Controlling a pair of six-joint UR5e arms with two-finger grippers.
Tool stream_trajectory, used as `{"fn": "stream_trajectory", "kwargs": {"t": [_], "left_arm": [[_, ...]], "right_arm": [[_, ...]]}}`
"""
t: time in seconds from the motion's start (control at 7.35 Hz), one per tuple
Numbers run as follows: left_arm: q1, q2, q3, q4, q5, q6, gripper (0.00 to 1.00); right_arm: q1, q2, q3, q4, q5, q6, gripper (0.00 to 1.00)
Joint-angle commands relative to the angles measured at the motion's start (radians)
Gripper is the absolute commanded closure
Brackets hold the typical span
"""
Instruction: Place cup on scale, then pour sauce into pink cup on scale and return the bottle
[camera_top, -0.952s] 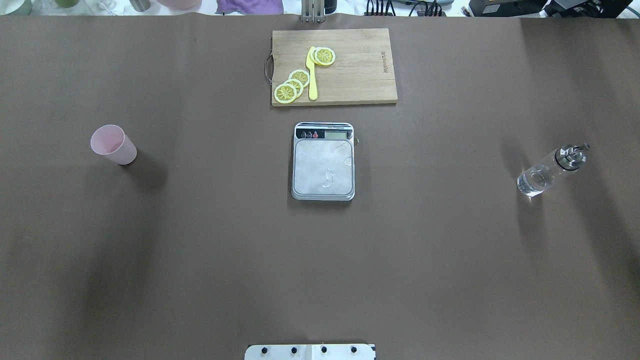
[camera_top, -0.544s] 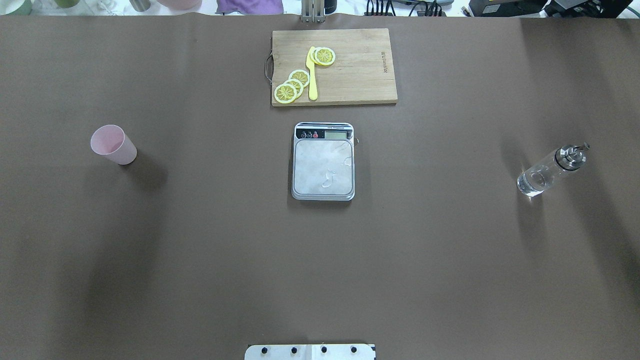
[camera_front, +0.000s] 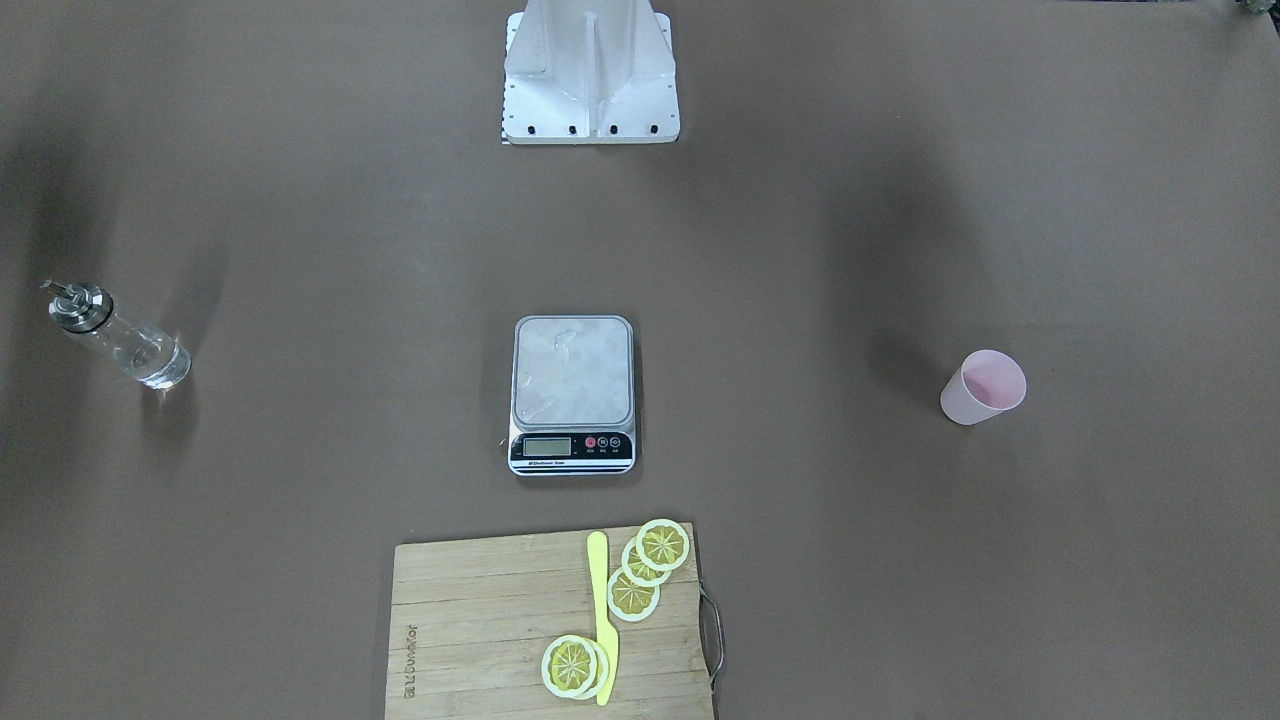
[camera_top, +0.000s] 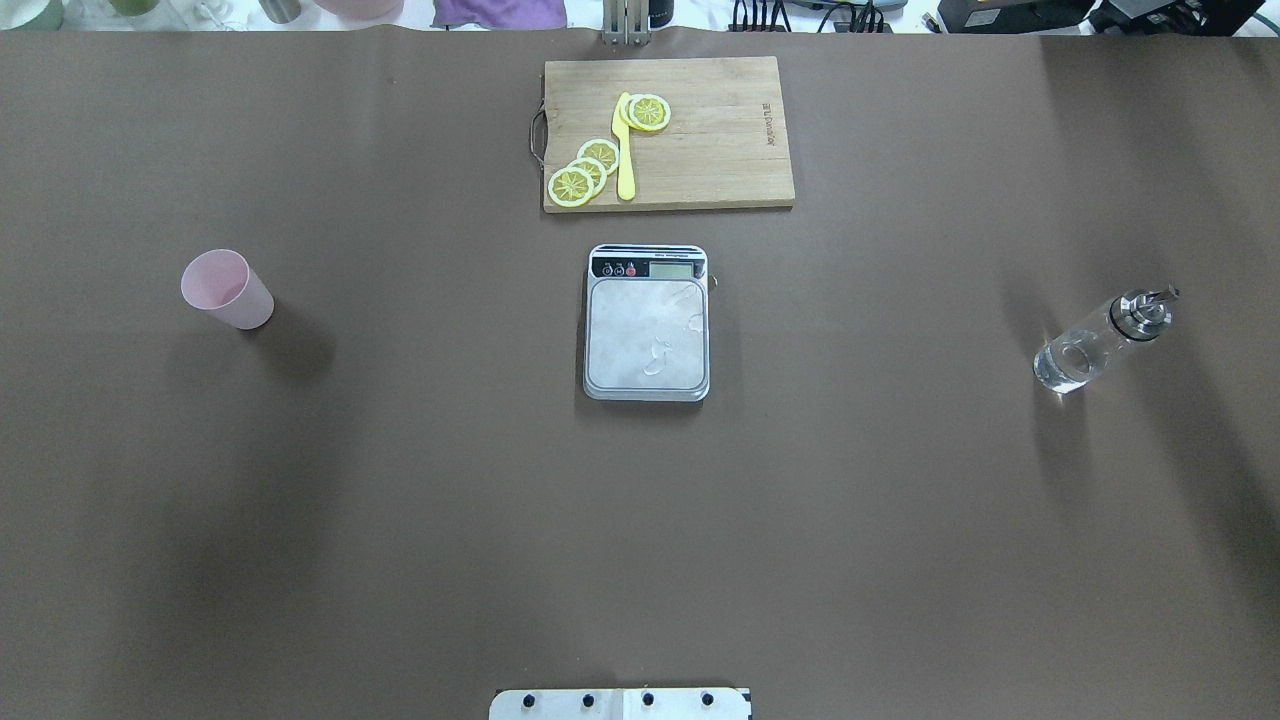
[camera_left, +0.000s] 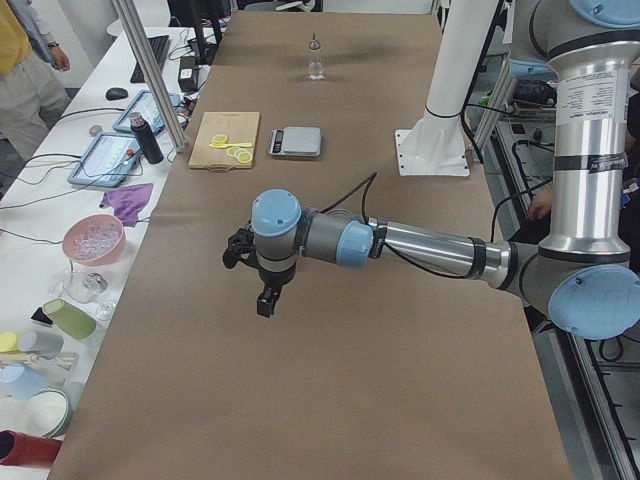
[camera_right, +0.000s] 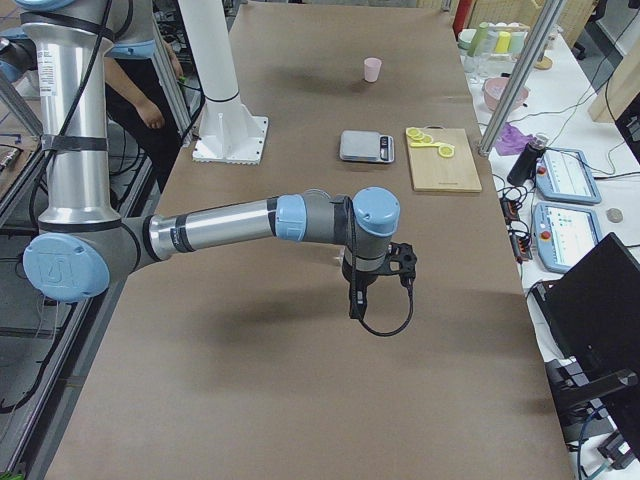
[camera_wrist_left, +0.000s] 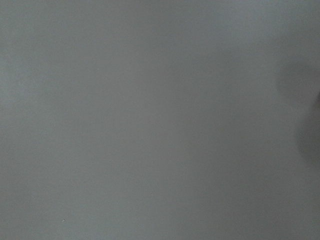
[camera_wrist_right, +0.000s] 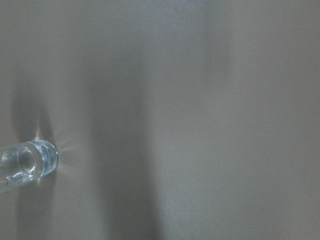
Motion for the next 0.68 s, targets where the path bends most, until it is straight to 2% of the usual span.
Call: {"fn": "stream_trajectory", "kwargs": {"t": [0.0, 0.27, 0.54], "left_arm": [[0.048, -0.073, -0.003, 0.01, 0.005, -0.007, 0.01], [0.076, -0.197, 0.046, 0.1, 0.005, -0.077, 0.03], [0.122, -0.274, 0.114, 0.109, 0.023, -0.132, 0.03]], "right_arm": [[0.0, 0.009, -0.001, -0.001, -0.013, 0.001, 0.0], [-0.004, 0.013, 0.011, 0.0, -0.092, -0.001, 0.0], [-0.011, 0.036, 0.014, -0.001, -0.111, -0.001, 0.0]]}}
